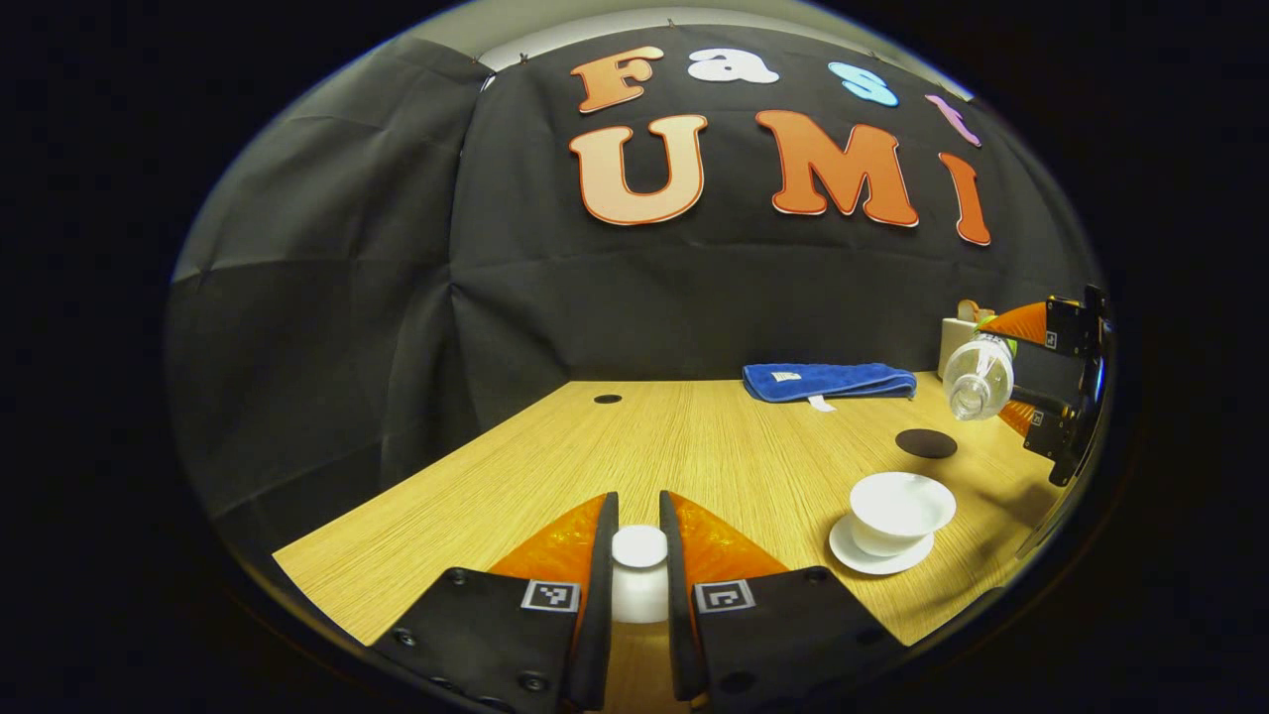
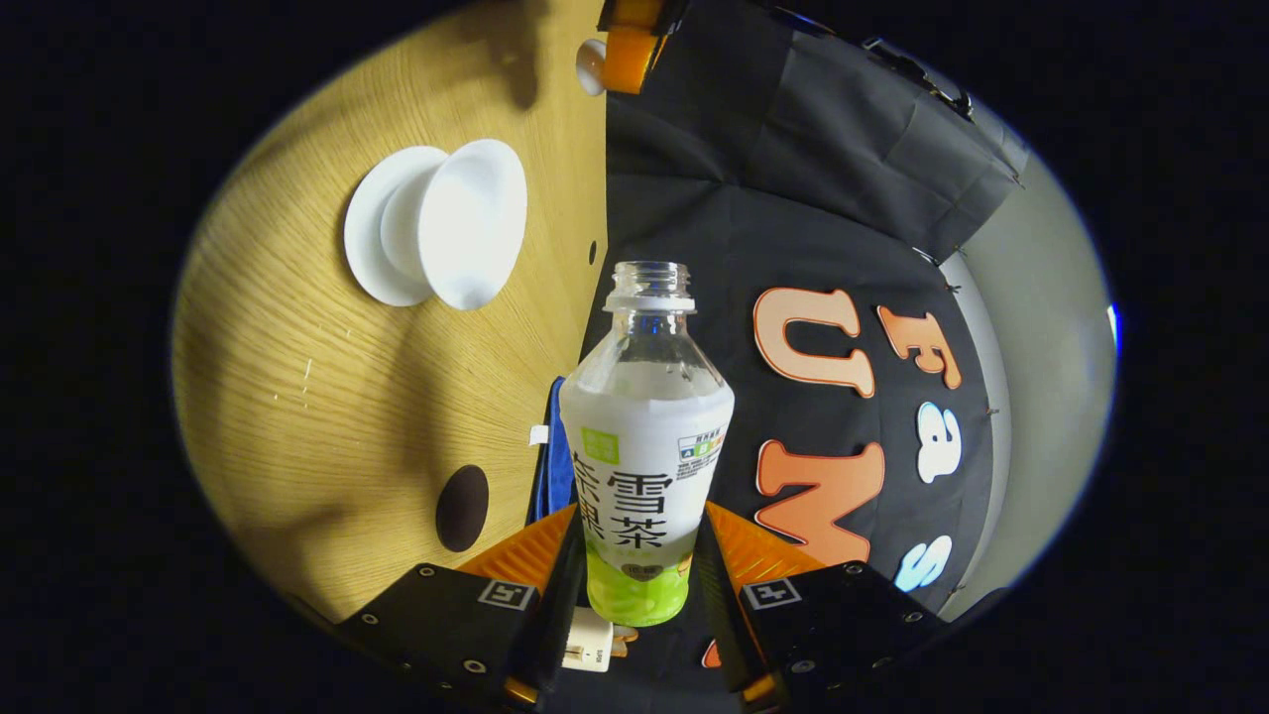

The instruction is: Open the teacup lid with one hand, grasp the water bottle and pour water into the teacup with the other hand; after pouring, place the water bottle on the coaster and then close the teacup lid.

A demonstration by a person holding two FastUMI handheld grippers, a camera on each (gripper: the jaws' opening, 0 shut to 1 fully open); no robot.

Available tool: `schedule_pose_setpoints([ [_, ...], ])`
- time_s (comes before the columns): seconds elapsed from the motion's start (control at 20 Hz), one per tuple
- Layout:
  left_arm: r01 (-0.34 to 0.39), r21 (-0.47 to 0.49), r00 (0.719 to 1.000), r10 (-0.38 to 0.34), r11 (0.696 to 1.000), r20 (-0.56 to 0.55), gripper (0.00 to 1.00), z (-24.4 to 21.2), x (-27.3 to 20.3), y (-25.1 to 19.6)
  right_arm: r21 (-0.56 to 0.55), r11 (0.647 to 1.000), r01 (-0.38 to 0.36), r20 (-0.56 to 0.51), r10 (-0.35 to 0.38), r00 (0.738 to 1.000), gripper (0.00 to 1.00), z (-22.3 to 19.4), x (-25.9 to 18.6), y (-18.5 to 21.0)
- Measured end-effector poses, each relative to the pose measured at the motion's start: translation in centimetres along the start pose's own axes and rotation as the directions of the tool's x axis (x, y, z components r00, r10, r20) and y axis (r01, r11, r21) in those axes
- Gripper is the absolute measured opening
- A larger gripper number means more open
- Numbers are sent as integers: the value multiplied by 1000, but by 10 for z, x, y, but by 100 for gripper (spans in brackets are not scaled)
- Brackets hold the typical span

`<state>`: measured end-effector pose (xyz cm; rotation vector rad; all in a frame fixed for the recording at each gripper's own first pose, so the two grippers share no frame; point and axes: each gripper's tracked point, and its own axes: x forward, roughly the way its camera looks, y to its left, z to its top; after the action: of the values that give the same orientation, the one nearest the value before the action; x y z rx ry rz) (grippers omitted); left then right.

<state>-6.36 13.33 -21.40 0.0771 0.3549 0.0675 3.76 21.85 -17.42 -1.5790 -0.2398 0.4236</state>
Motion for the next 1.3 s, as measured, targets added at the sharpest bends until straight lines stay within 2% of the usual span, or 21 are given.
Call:
schedule_pose_setpoints([
  [0.2,6,2,1000,-6,1000,0,28,1,-1,-2,-50,998,31,20,-30,999,61,2,2,-9],
  [0.25,4,4,1000,-4,1000,4,28,2,-1,-2,-56,998,34,20,-33,999,58,1,5,-9],
  [0.35,1,5,1000,-1,1000,8,28,2,-1,0,-76,996,47,23,-46,999,65,0,6,-14],
  [0.4,2,5,1000,-2,1000,7,28,2,-2,1,-87,995,52,25,-50,998,61,0,7,-16],
  [0.5,0,3,1000,0,1000,7,28,2,-2,2,-105,992,64,32,-61,998,65,0,10,-21],
  [0.55,-1,3,1000,1,1000,9,28,2,-3,2,-112,991,66,35,-63,997,61,0,12,-23],
  [0.65,0,3,1000,0,1000,8,28,2,-3,1,-127,989,78,41,-74,996,61,1,15,-28],
  [1.3,2,-6,1000,-2,1000,10,28,2,-4,4,-266,943,198,114,-173,978,61,3,25,-76],
])
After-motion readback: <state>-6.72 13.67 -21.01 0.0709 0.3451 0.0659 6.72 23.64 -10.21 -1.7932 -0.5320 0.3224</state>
